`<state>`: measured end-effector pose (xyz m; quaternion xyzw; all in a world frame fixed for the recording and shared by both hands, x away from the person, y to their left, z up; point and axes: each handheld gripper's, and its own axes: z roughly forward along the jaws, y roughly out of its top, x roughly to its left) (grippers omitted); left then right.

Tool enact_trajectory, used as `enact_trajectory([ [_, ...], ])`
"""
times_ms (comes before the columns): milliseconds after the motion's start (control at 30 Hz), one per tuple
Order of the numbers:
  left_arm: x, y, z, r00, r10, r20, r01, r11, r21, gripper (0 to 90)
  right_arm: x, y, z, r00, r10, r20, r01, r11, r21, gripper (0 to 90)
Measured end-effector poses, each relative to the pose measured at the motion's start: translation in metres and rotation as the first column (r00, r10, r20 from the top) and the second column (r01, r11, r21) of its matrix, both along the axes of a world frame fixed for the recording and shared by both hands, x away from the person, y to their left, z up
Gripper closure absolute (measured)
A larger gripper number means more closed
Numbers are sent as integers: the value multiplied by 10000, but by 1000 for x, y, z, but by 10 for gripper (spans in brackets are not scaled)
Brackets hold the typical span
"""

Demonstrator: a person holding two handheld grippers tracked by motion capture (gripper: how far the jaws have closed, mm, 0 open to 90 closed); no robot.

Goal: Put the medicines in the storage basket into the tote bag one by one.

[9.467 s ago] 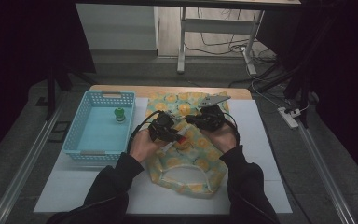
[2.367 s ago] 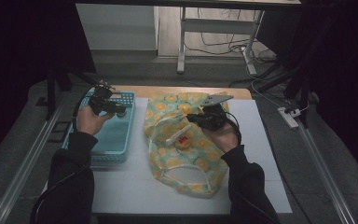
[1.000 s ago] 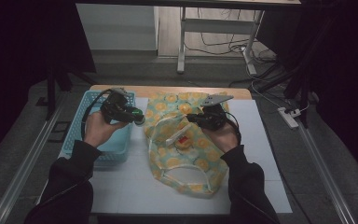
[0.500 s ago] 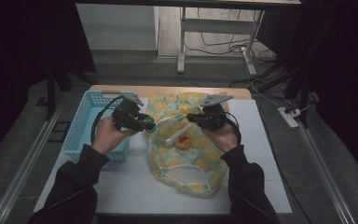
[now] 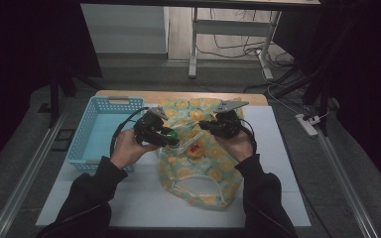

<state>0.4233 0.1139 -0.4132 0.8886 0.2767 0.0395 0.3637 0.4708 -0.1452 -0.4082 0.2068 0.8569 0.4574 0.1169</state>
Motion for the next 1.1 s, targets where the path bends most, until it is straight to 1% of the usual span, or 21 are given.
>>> enact_trajectory([
  [200, 1, -19, -9, 9993, -364, -43, 363, 9993, -4, 518, -1, 1, 0, 10000, 35, 18, -35, 10000, -11, 900],
  [333, 3, -31, -15, 9991, -421, -24, 421, 9991, -13, 518, -1, 0, 1, 10000, 24, 25, -24, 10000, -17, 900],
  [500, 6, -44, -21, 9986, -517, 107, 515, 9985, 160, 518, -1, 0, 1, 10000, 4, 26, -4, 10000, -5, 900],
  [733, 12, -58, -28, 9985, -506, 216, 499, 9983, 313, 518, -1, 0, 1, 10000, -3, 37, 3, 10000, -5, 900],
  [833, 14, -62, -31, 9986, -444, 280, 436, 9986, 288, 518, 0, -1, 1, 10000, -11, 32, 11, 10000, -18, 900],
  [967, 18, -66, -35, 9986, -367, 369, 354, 9987, 358, 518, 0, -1, 0, 10000, -37, 8, 37, 10000, -21, 900],
  [1100, 23, -68, -40, 9991, -242, 359, 230, 9992, 339, 518, 1, -1, -1, 10000, -42, -3, 42, 10000, -44, 900],
])
